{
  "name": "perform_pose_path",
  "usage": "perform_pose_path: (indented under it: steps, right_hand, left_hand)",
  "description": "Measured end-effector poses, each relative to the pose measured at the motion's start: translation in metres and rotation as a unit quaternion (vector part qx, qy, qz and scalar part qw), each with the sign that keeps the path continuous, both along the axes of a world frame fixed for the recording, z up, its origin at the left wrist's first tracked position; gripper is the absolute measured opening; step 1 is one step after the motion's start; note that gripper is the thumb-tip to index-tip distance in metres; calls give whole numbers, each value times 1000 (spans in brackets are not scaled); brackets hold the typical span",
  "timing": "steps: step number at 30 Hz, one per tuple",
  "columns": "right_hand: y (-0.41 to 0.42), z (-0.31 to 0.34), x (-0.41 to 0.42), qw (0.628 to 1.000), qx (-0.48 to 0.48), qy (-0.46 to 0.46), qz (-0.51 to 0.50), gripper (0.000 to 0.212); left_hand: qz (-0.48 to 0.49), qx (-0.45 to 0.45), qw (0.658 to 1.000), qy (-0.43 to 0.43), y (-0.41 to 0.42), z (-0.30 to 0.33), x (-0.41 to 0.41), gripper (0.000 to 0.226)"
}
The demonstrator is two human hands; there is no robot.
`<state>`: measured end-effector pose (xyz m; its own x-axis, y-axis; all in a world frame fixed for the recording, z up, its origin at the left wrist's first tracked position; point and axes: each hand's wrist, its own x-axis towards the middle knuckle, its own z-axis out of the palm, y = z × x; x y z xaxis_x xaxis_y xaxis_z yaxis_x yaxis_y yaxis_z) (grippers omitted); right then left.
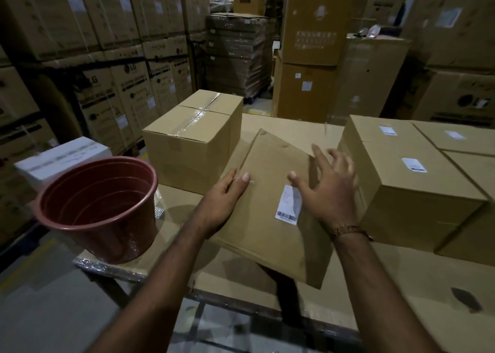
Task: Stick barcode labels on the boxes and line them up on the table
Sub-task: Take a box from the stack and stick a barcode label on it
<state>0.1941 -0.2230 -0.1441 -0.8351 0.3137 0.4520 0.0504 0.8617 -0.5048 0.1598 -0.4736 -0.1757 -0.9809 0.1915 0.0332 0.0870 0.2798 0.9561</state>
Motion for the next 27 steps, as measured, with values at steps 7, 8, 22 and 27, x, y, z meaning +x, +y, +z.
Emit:
perform_pose_path:
  steps: [7,8,22,27]
  right_hand:
    - [-3,-34,14,981,-163,-97,32,89]
    - [-5,-34,13,984,-145,-98,35,87]
    - [26,-43,15,974,-35,-219,-45,58]
    - [29,-44,14,985,46,-162,-37,48]
  left_hand:
    - [53,64,995,-52,-16,-6,-3,45]
    - [68,67,994,-53,-14,-6,-3,42]
    - [48,-122,983,-129,21,-36,-11,92]
    - [89,-268,956,76,48,-21,-13,56]
